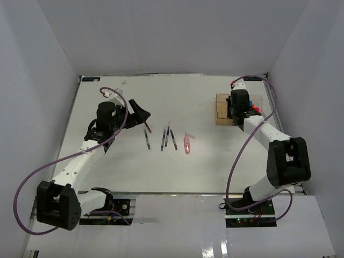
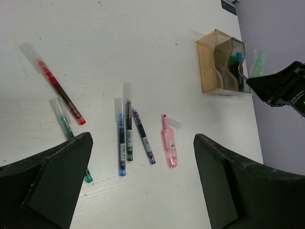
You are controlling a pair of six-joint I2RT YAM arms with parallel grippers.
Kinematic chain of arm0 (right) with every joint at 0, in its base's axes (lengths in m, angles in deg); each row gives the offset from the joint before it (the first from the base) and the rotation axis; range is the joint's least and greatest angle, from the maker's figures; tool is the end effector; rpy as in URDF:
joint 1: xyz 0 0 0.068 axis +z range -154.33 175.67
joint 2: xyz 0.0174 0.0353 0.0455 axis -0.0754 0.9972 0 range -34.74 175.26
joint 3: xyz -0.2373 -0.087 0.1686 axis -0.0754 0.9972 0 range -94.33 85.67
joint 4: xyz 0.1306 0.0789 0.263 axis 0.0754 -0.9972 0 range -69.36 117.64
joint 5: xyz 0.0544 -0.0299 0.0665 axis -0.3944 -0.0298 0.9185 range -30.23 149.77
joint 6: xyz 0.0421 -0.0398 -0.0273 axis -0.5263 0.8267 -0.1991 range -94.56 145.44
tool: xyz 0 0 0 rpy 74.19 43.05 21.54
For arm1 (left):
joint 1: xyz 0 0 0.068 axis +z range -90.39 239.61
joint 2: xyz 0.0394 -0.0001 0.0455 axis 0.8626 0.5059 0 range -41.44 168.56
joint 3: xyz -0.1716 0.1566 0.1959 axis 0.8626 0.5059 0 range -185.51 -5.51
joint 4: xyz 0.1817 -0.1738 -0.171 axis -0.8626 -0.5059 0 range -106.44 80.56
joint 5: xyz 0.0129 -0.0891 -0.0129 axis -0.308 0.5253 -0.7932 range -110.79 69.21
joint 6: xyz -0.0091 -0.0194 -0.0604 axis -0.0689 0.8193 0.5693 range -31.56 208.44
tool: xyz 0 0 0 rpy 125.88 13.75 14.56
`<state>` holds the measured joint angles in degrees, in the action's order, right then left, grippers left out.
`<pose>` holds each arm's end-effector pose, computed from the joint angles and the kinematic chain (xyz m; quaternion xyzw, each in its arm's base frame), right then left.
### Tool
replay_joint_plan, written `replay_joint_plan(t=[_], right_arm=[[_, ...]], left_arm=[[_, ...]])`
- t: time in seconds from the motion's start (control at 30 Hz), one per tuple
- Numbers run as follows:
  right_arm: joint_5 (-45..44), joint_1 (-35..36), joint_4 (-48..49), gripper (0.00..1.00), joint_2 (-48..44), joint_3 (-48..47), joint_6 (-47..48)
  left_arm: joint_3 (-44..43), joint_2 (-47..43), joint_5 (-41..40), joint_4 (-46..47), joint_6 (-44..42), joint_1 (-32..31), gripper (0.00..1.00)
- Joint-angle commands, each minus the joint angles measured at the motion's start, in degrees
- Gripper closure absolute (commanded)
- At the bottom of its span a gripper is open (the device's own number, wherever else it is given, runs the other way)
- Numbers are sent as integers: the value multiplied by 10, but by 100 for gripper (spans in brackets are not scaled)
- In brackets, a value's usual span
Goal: Sort the stationery into containers
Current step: Place the pen in the storage box.
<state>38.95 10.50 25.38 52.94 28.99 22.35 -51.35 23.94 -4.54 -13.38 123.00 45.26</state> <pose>0.3798 0.0822 0.2452 -0.0031 0.8696 -0.0843 0.4864 0.2888 -0.0883 0.2937 -0.0689 0.8286 -0.3324 0.4453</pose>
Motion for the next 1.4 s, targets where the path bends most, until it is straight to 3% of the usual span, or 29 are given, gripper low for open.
replay_joint_plan(t=[0.0,0.43,0.5,0.67,0.93,1.13,1.37], right_arm=[[10,-40,-13,92,22,-40,28],[26,-99,-37,80,143,-132,45],[32,-106,-44,74,152,-136,42],[39,-109,-51,56,148,-139,48],[65,-102,-76,51,92,-137,35],[104,-37,-89,40,-18,-77,-12],[60,146,-98,37,-82,23,-101]], left_arm=[[-25,0,-29,-35,-19,5,2],[-24,0,-29,-36,-32,6,2],[-25,2,-26,-36,-31,6,2],[-27,7,-19,-37,-31,7,2],[-28,9,-15,-37,-30,8,2],[-31,10,-14,-41,-30,13,2],[-33,11,-12,-45,-29,16,2]])
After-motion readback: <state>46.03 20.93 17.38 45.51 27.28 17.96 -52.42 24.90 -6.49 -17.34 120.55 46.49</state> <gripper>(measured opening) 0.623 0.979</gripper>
